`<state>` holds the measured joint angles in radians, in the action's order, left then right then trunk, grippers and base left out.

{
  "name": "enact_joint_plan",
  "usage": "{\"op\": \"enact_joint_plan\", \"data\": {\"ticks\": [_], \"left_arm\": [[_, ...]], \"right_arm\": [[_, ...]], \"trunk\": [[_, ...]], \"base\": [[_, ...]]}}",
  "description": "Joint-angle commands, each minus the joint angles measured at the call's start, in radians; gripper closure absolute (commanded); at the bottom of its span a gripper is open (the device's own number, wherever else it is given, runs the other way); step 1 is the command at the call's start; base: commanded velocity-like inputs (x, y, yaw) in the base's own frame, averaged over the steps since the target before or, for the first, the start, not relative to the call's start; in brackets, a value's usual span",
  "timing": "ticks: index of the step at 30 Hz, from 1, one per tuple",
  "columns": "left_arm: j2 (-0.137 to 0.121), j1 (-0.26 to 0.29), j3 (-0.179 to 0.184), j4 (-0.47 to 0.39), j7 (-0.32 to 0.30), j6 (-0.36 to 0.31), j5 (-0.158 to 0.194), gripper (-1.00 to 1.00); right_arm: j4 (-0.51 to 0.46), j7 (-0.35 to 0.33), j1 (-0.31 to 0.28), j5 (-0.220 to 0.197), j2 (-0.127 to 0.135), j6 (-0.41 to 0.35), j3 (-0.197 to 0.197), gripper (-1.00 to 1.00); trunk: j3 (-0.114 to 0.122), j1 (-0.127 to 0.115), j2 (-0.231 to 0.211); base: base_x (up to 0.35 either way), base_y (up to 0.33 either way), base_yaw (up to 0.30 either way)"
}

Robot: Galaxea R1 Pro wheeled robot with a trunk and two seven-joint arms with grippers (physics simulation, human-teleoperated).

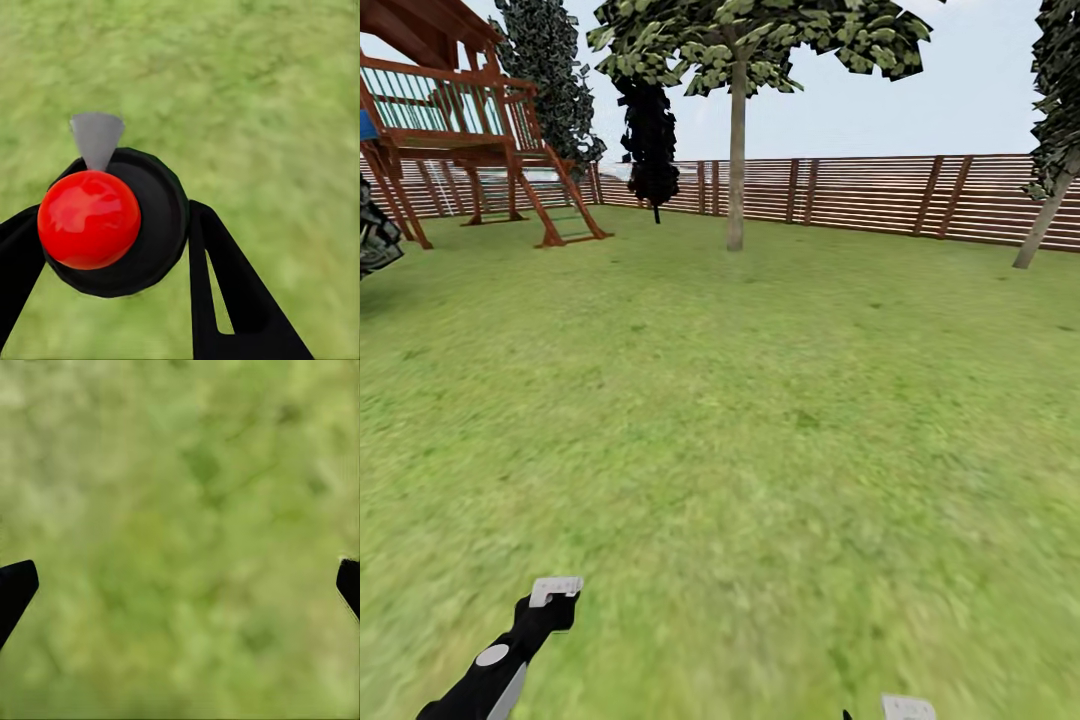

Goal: In the garden, pick up the pesticide atomizer on the floor and spray pesticide onto both trees until each tree trunk is fully covered.

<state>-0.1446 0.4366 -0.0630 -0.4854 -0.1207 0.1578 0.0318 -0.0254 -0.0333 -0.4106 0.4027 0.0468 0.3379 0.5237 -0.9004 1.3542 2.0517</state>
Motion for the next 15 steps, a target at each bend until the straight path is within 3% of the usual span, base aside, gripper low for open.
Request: {"op": "enact_joint_plan", "data": {"ticks": [1,15], "left_arm": [[0.000,0.001,-0.006,0.001,-0.010,0.002,0.003,1.00],[0.001,0.001,-0.006,0.001,-0.010,0.002,0.003,1.00]], "right_arm": [[0.001,-0.003,-0.001,0.005,0.001,0.004,0.009,-1.00],[0.001,-0.003,-0.001,0.005,0.000,0.003,0.009,-1.00]], "trunk": [[-0.001,0.000,0.000],[-0.001,0.000,0.000]], "base": [[0.339,0.000,0.000],[0.339,0.000,0.000]]}}
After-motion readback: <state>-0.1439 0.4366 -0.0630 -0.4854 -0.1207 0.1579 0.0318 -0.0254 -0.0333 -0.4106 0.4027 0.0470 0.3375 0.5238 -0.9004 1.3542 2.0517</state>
